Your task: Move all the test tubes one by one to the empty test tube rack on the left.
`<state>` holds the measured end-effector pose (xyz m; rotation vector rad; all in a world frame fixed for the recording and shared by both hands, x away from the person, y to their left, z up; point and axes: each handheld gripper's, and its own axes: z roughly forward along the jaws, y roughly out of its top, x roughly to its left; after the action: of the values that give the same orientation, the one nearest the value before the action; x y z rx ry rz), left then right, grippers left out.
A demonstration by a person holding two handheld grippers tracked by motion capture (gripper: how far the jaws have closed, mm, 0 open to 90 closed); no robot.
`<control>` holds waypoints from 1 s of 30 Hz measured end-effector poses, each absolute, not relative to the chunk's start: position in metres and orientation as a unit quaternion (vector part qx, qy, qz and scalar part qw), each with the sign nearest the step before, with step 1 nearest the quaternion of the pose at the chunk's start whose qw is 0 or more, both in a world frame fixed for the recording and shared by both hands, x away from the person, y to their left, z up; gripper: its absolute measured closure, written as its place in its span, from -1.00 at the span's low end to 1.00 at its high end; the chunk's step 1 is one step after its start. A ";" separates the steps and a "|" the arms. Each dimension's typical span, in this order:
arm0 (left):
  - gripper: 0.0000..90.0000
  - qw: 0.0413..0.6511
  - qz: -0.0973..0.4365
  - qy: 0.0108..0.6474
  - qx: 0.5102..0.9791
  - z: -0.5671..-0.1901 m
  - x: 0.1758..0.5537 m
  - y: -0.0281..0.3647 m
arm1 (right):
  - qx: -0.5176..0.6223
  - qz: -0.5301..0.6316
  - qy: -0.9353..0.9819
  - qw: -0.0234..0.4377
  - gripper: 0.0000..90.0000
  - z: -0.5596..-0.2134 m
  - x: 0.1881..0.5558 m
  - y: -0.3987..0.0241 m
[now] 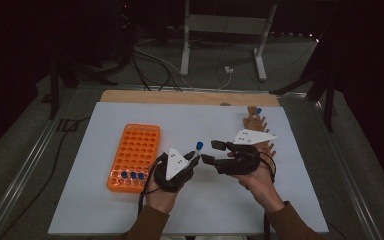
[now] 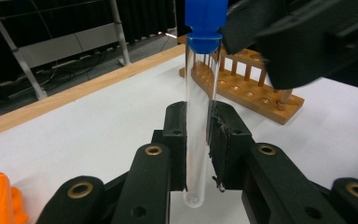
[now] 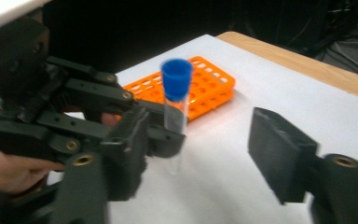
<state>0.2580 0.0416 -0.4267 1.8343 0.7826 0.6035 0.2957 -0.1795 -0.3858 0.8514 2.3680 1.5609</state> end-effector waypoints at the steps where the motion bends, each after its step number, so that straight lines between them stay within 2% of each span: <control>1: 0.74 0.505 0.249 0.326 0.759 -0.427 0.258 0.043 | 0.288 0.525 0.795 0.094 -0.27 -0.386 0.295 -0.181; 9: 0.74 0.512 0.247 0.334 0.752 -0.424 0.259 0.051 | 0.297 0.518 0.794 0.116 -0.65 -0.391 0.297 -0.190; 23: 0.74 0.519 0.246 0.358 0.736 -0.419 0.260 0.071 | 0.327 0.508 0.787 0.127 -0.88 -0.406 0.302 -0.212; 30: 0.74 0.522 0.248 0.365 0.730 -0.415 0.260 0.082 | 0.340 0.506 0.782 0.132 -0.93 -0.412 0.302 -0.221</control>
<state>0.2595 0.0815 -0.4155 1.7497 0.8738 0.5945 0.3024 -0.2207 -0.4118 0.9878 2.2680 1.4675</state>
